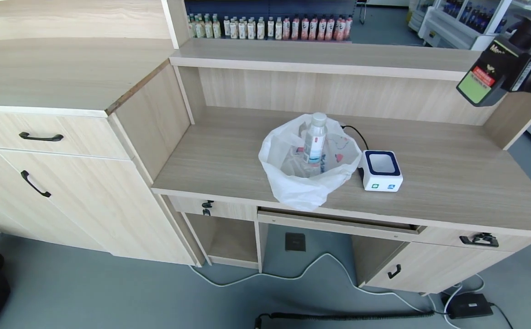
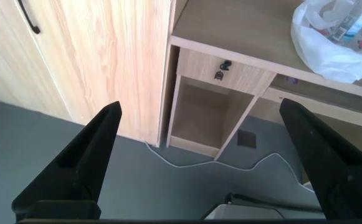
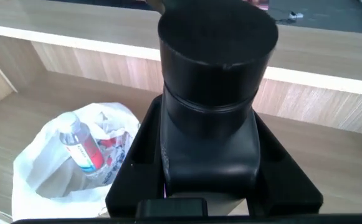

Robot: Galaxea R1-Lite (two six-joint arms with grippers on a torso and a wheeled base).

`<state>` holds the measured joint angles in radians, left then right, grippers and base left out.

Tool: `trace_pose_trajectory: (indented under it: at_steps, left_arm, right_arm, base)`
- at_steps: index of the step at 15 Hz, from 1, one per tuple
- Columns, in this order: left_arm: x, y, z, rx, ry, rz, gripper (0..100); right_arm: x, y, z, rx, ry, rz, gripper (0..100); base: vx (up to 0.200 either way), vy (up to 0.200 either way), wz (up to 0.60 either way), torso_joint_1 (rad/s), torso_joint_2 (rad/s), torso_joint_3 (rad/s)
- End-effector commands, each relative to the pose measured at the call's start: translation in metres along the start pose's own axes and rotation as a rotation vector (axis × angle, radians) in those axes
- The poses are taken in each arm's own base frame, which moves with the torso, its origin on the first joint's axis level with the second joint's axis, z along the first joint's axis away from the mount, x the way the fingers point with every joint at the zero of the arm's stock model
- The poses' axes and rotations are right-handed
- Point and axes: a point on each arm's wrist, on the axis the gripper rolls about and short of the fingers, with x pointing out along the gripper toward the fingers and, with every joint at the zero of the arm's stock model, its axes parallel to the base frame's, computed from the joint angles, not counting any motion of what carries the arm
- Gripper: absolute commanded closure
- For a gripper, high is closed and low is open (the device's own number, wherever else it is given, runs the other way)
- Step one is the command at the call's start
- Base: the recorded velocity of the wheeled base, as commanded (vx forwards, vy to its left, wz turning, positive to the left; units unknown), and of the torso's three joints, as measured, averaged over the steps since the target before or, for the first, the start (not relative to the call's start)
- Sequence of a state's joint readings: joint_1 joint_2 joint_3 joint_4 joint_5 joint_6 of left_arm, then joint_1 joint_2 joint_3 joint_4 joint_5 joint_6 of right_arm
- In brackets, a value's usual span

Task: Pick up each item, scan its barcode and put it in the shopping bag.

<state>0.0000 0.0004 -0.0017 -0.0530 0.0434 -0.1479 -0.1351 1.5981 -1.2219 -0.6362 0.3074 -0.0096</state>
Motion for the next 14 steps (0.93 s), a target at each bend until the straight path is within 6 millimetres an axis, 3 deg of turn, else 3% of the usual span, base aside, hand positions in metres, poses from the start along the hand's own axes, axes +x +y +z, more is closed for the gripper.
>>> trace_pose_trajectory:
  at_steps: [1,4,5,9,13,14]
  left_arm:
    - [0.0,0.0,0.0,-0.001,0.0,0.001,0]
    - [0.0,0.0,0.0,-0.001,0.0,0.001,0]
    - [0.0,0.0,0.0,-0.001,-0.001,0.001,0]
    - [0.0,0.0,0.0,-0.001,0.0,0.001,0]
    - [0.0,0.0,0.0,-0.001,0.0,0.001,0]
    - [0.0,0.0,0.0,-0.001,0.0,0.001,0]
  right_arm:
    - [0.029,0.011,-0.004,0.054,0.019,0.016,100]
    - [0.042,0.026,-0.019,0.105,0.123,0.057,100]
    - [0.051,0.04,-0.036,0.143,0.185,0.07,100]
    - [0.076,0.091,-0.071,0.178,0.26,0.143,100]
    - [0.092,0.109,-0.111,0.18,0.291,0.176,100]
    - [0.092,0.112,-0.134,0.182,0.329,0.182,100]
  base:
    - [0.0,0.0,0.0,0.0,0.0,0.0]
    - [0.0,0.0,0.0,0.0,0.0,0.0]
    - [0.0,0.0,0.0,0.0,0.0,0.0]
    - [0.0,0.0,0.0,0.0,0.0,0.0]
    - [0.0,0.0,0.0,0.0,0.0,0.0]
    - [0.0,0.0,0.0,0.0,0.0,0.0]
